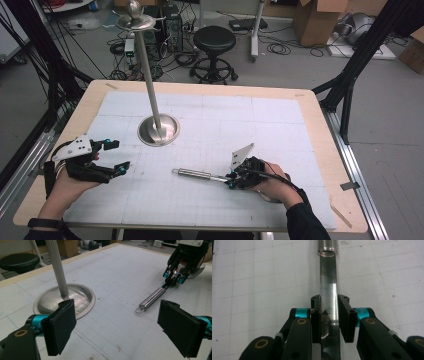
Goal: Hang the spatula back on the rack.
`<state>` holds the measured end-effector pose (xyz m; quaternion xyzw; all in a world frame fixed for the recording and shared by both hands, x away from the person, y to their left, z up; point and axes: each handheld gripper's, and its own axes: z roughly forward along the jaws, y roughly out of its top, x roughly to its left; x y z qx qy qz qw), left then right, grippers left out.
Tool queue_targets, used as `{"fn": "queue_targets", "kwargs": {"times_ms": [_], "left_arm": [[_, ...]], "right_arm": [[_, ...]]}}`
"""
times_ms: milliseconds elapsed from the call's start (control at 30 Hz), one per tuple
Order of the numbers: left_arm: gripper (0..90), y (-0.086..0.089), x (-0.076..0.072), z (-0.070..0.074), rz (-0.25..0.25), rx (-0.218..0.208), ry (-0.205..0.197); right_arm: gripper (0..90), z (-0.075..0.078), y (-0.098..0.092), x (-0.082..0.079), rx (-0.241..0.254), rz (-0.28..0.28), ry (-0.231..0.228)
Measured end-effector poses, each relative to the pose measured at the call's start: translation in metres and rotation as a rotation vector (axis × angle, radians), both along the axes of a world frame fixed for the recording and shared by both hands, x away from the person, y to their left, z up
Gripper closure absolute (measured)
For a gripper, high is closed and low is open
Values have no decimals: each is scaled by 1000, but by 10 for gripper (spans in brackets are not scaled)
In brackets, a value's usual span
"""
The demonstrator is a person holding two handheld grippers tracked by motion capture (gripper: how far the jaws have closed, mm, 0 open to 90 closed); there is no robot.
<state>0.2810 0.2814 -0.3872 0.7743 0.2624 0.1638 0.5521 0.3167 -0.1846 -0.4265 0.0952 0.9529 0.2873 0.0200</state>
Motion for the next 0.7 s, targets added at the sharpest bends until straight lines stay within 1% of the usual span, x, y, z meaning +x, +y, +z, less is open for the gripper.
{"fn": "queue_targets", "kwargs": {"times_ms": [100,167,300,467,500,533,567,700], "left_arm": [[158,1,0,0,5,-1,0],[160,1,0,0,4,-3,0],[162,1,0,0,3,-4,2],[163,1,0,0,5,-4,2],[163,1,0,0,4,-5,2],[163,1,0,0,4,-6,3],[163,1,0,0,5,-6,2],[163,1,0,1,4,-11,0]], "right_arm": [[752,0,0,0,1,-1,0],[753,2,-2,1,8,-23,0],[753,8,-8,3,54,-47,-7],[753,16,-14,4,91,-79,-48],[753,17,-15,5,98,-84,-48],[753,19,-16,5,104,-93,-61],[753,21,-17,5,112,-96,-61],[753,32,-19,4,158,-120,-87]]}}
